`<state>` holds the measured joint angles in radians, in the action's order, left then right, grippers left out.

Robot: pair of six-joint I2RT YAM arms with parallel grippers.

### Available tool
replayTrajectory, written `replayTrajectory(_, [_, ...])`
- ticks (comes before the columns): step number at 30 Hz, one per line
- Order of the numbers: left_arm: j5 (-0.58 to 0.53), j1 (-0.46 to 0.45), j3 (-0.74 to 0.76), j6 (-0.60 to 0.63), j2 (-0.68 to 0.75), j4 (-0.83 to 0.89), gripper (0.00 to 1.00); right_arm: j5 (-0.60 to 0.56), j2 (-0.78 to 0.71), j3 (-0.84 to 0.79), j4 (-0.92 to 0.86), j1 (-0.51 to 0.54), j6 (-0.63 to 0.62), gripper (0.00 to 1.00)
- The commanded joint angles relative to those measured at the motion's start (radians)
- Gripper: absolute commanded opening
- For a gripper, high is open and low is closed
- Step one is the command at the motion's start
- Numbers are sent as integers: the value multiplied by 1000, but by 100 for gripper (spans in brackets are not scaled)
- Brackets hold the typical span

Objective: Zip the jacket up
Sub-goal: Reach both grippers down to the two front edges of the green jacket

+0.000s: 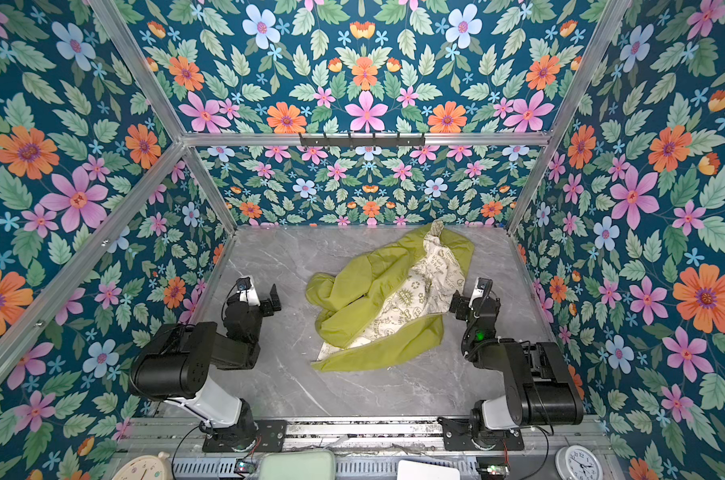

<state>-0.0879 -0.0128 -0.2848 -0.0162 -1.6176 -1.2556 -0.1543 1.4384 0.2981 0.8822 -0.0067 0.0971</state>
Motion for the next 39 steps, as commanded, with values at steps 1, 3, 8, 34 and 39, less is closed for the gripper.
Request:
replayTrajectory(1, [0,2,0,11,2,-2,100,-9,2,4,22,1,-12,99])
replayTrajectory(3, [-3,1,1,13,4,-5,100,-5,2,3,22,1,-9,99])
replayTrajectory(8, [-334,-126,-151,9,314,459,100,-49,-230,147,-423,20,25,99])
replayTrajectory(34, [-79,-820,-648,-240,136,1391,98,119,-327,281,-1195,647,865,83])
replayTrajectory(39, [-91,-824,-698,-220,13,1411,98,99,-222,312,-1130,646,866,77])
